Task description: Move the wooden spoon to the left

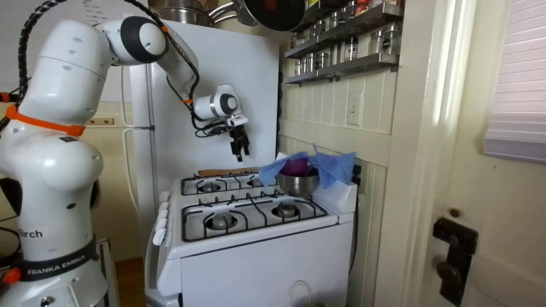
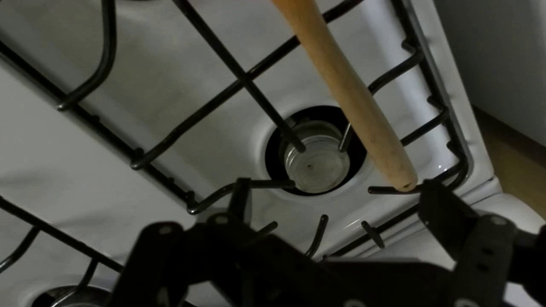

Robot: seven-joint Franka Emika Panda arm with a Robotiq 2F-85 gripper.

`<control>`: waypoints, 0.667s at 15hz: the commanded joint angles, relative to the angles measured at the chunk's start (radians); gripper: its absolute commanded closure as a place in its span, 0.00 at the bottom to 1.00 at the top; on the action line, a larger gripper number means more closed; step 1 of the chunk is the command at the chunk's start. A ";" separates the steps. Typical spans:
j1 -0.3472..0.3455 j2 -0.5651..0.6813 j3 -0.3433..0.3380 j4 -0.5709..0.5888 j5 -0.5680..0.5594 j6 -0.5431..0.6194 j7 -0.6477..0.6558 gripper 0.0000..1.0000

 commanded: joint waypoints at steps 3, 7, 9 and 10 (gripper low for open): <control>-0.039 -0.031 0.042 -0.030 -0.016 -0.001 0.023 0.00; -0.064 -0.092 0.073 -0.077 0.031 -0.117 0.036 0.00; -0.075 -0.173 0.088 -0.158 0.017 -0.177 0.026 0.00; -0.086 -0.219 0.103 -0.197 0.028 -0.217 0.005 0.00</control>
